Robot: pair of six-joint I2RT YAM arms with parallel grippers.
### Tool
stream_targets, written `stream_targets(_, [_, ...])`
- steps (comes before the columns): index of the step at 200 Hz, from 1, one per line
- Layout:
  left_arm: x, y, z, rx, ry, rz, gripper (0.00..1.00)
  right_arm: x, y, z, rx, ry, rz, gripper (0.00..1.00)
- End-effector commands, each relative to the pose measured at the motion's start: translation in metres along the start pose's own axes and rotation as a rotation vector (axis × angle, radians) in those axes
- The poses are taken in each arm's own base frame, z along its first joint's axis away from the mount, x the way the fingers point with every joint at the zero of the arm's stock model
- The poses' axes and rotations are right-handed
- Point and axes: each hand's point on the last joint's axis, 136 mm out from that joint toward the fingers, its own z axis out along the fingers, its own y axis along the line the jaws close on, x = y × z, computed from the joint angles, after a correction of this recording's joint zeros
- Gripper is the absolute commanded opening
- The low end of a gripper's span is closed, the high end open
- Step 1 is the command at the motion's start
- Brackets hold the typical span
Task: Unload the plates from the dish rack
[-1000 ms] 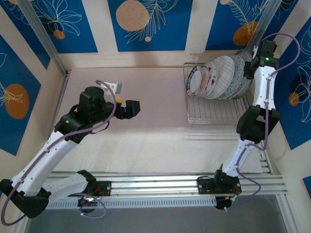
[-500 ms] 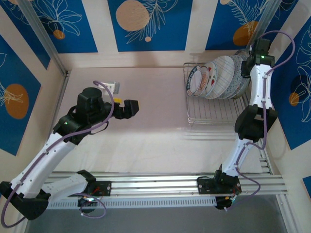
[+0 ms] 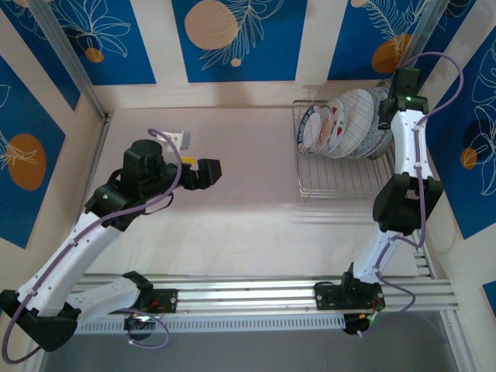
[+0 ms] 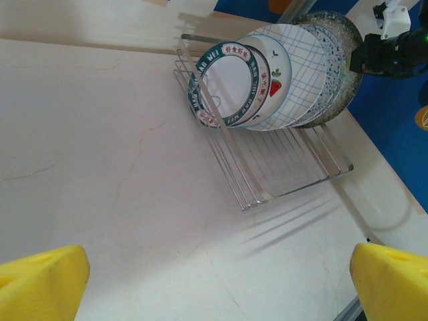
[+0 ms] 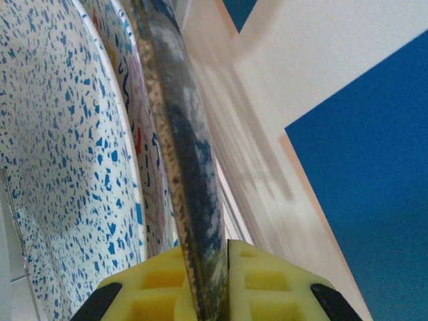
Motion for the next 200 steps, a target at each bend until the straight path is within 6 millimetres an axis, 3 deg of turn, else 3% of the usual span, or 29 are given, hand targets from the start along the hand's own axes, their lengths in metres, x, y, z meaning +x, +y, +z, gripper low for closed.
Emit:
stream_targets(1, [-0.007,-0.003,-0.004,0.024,-0.026,-0.016,1.00,-0.071,-0.053,-0.071,0.107,-0.309,0.215,0.00])
stream_targets(45, [-0.006,-0.003,-0.002,0.033,-0.025,-0.034,1.00,-0.085,-0.067,-0.096,0.125,-0.382,0.268,0.00])
stream_targets(119, [-0.006,-0.003,-0.001,0.039,-0.028,-0.058,1.00,-0.077,-0.073,-0.122,0.135,-0.424,0.345,0.00])
stream_targets(177, [-0.005,-0.005,0.000,0.048,-0.024,-0.064,1.00,-0.070,-0.086,-0.131,0.188,-0.445,0.361,0.00])
stream_targets(200, [-0.005,-0.005,-0.001,0.051,-0.024,-0.065,1.00,-0.078,-0.088,-0.132,0.194,-0.483,0.365,0.00])
